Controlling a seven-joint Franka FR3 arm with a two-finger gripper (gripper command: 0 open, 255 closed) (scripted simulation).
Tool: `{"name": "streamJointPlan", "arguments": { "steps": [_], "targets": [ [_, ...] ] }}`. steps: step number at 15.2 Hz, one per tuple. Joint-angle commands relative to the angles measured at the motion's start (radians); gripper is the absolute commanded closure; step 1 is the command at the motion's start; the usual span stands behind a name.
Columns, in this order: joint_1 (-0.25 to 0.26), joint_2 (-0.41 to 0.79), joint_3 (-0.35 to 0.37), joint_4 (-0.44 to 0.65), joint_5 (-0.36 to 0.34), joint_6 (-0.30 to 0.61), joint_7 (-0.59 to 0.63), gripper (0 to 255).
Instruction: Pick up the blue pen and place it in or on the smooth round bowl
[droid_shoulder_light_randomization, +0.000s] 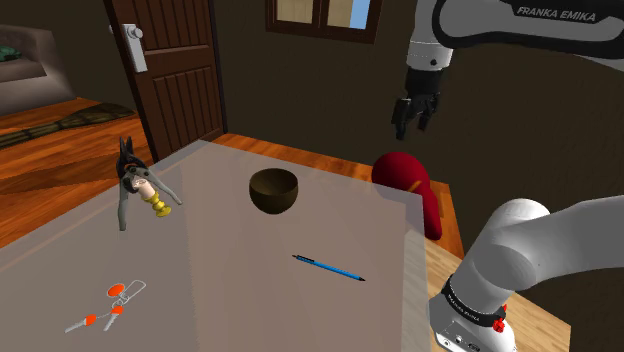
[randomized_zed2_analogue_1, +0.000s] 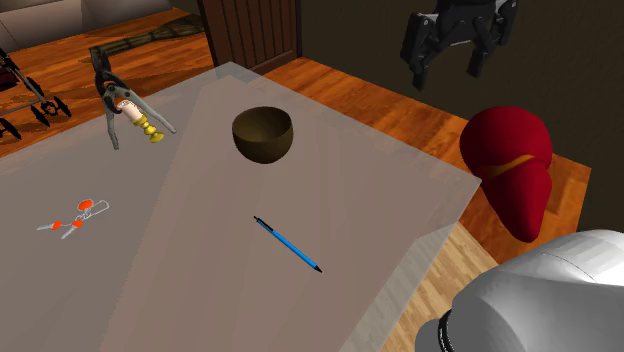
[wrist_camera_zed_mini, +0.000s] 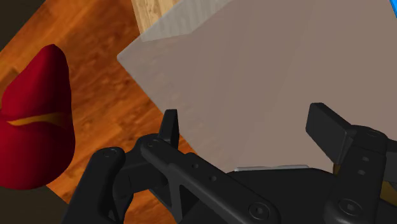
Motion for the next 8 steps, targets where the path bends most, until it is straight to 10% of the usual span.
{"name": "streamJointPlan", "arguments": {
  "steps": [1, 8],
  "targets": [
    [0.000, 0.000, 0.000, 0.000, 0.000, 0.000, 0.000, 0],
    [0.092, -0.006, 0.085, -0.153, 0.074, 0.134, 0.006, 0]
  ]
}}
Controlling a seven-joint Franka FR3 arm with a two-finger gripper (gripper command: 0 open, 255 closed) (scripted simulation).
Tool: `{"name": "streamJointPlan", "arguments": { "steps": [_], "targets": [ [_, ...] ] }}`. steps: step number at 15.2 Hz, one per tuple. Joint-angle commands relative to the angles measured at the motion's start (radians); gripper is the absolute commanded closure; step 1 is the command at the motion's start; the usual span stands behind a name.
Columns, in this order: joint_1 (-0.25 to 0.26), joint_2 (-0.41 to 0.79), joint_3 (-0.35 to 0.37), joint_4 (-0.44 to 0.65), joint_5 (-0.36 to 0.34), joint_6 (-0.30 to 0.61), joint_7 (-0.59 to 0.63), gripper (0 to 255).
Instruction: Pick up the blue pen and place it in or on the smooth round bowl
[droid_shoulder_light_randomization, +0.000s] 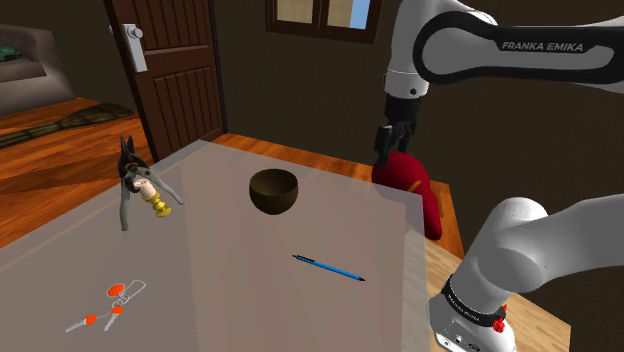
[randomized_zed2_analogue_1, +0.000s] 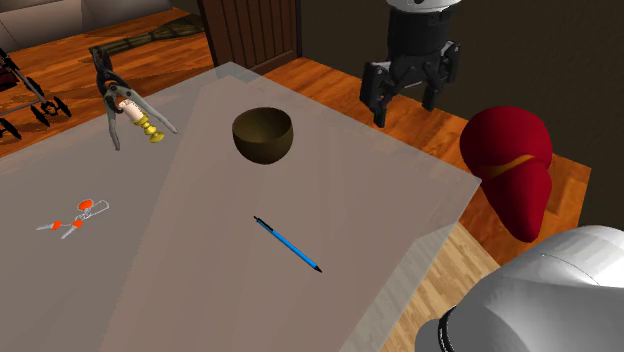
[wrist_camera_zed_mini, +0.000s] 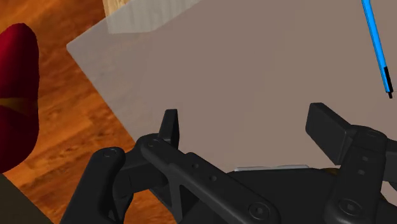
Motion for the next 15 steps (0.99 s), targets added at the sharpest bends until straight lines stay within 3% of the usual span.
{"name": "streamJointPlan", "arguments": {
  "steps": [1, 15],
  "targets": [
    [0.029, 0.005, 0.026, -0.034, 0.023, 0.037, 0.002, 0],
    [0.244, 0.124, 0.227, -0.233, 0.188, 0.344, 0.010, 0]
  ]
}}
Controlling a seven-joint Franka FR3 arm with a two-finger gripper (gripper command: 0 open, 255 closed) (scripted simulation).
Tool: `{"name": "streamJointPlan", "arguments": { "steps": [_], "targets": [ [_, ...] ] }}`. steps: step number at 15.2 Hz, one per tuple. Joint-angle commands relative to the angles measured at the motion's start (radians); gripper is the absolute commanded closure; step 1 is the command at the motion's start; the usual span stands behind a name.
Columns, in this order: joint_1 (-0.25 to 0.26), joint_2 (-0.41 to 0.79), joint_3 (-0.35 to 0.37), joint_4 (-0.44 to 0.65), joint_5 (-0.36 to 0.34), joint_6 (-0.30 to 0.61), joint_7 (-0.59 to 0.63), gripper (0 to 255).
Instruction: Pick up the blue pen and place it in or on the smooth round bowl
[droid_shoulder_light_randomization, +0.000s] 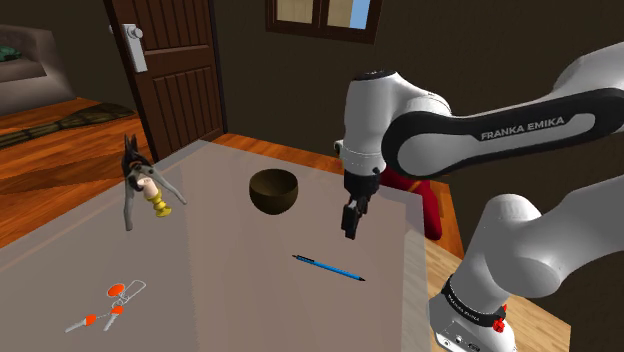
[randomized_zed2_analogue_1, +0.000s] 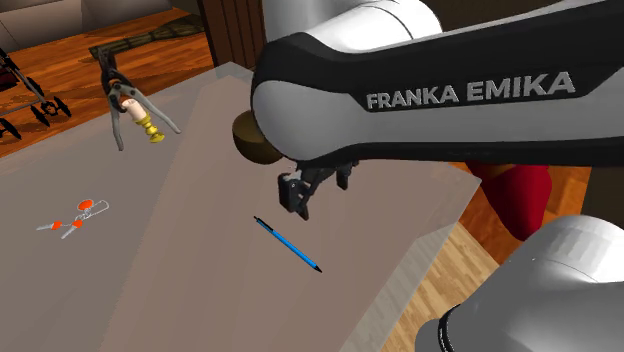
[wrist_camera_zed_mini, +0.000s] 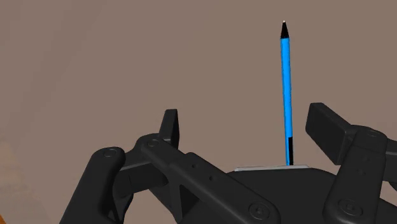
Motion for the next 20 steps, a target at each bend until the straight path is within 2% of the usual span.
{"name": "streamJointPlan", "arguments": {
  "steps": [1, 5, 13, 20],
  "targets": [
    [0.032, 0.034, 0.032, -0.020, 0.024, 0.055, 0.001, 0],
    [0.093, 0.107, 0.098, -0.046, 0.067, 0.155, 0.005, 0],
    [0.096, 0.168, 0.123, -0.116, 0.080, 0.286, 0.007, 0],
    [0.096, 0.168, 0.123, -0.116, 0.080, 0.286, 0.007, 0]
  ]
}}
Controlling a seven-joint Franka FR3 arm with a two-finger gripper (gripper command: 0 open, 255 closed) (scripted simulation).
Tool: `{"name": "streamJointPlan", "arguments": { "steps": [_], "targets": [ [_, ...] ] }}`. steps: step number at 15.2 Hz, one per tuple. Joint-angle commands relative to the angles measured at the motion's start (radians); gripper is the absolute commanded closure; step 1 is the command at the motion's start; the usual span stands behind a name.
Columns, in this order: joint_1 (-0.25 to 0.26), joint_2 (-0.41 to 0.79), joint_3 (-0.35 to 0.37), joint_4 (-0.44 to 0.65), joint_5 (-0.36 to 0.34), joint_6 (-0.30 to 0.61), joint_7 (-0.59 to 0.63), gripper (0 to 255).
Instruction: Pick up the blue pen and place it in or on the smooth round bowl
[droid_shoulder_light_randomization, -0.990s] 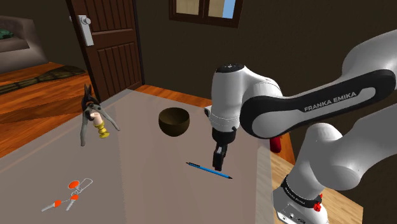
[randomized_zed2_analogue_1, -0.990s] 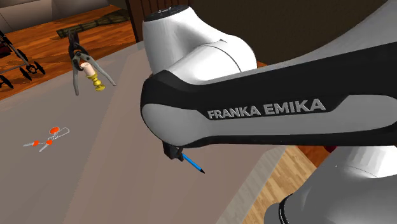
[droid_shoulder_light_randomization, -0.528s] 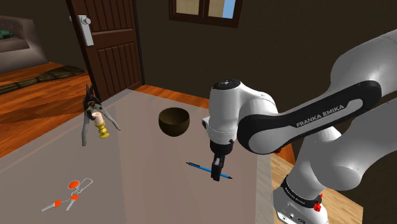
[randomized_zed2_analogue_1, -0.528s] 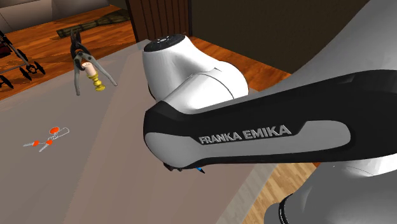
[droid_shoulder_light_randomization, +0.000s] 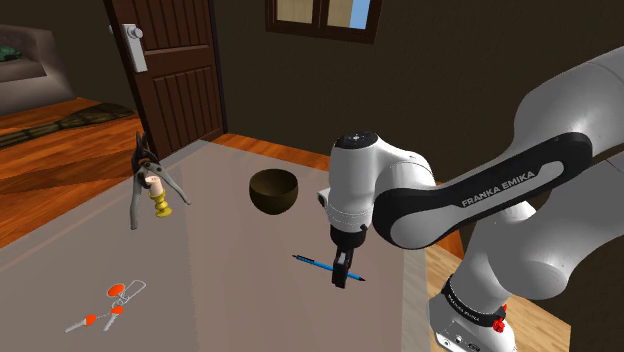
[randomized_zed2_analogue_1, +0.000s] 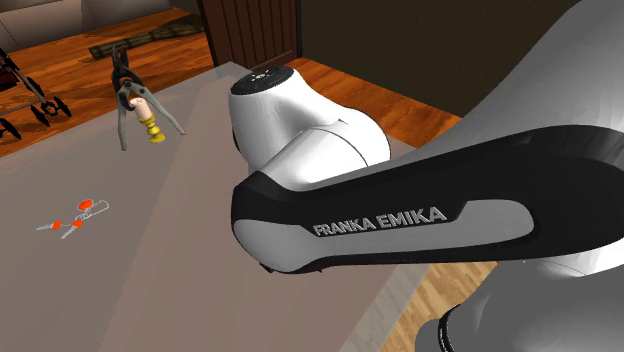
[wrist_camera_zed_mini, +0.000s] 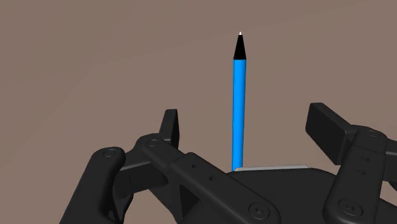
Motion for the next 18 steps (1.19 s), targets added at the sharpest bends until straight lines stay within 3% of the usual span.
{"name": "streamJointPlan", "arguments": {
  "steps": [1, 2, 11, 18],
  "targets": [
    [0.000, 0.000, 0.000, 0.000, 0.000, 0.000, 0.000, 0],
    [0.000, 0.000, 0.000, 0.000, 0.000, 0.000, 0.000, 255],
    [0.000, 0.000, 0.000, 0.000, 0.000, 0.000, 0.000, 255],
    [0.002, -0.067, -0.022, 0.054, -0.007, -0.120, -0.004, 255]
  ]
}}
